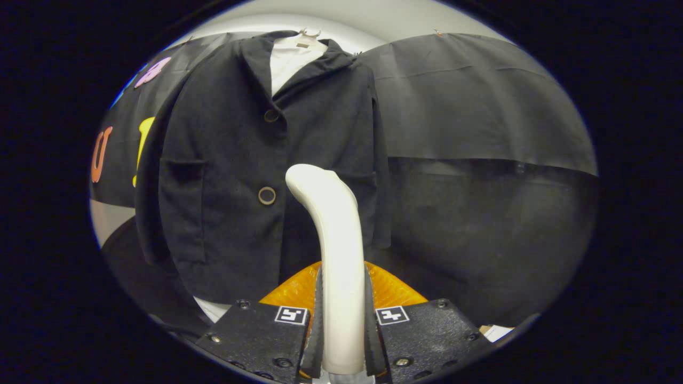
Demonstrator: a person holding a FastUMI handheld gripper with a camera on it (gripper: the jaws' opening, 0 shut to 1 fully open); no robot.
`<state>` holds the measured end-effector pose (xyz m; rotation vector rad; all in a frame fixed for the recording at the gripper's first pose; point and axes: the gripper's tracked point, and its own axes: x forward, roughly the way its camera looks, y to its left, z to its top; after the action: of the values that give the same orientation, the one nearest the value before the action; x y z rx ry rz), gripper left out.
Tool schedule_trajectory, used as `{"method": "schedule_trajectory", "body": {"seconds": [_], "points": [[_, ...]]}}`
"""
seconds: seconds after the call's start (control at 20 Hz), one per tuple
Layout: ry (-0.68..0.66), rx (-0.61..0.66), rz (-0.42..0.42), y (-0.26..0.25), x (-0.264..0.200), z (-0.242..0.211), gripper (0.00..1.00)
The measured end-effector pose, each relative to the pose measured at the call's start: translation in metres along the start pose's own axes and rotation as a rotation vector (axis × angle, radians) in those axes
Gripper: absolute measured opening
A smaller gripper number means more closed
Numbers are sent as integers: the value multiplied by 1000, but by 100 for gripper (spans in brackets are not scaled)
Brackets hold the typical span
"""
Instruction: Iron the clothes twice with a garment steamer, once on the left side and once on the right side.
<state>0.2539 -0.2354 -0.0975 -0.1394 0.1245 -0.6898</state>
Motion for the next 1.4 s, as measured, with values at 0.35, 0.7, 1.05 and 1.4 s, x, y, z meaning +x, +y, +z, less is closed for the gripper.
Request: {"method": "schedule_trajectory", "body": {"seconds": [0.35,0.7,1.05,1.4], "points": [[116,-18,-26,-2,0,-69,33],[216,-52,-45,-10,0,-124,33],[289,-101,-48,-8,-8,-163,33],[230,-96,-44,-9,-30,-125,33]]}}
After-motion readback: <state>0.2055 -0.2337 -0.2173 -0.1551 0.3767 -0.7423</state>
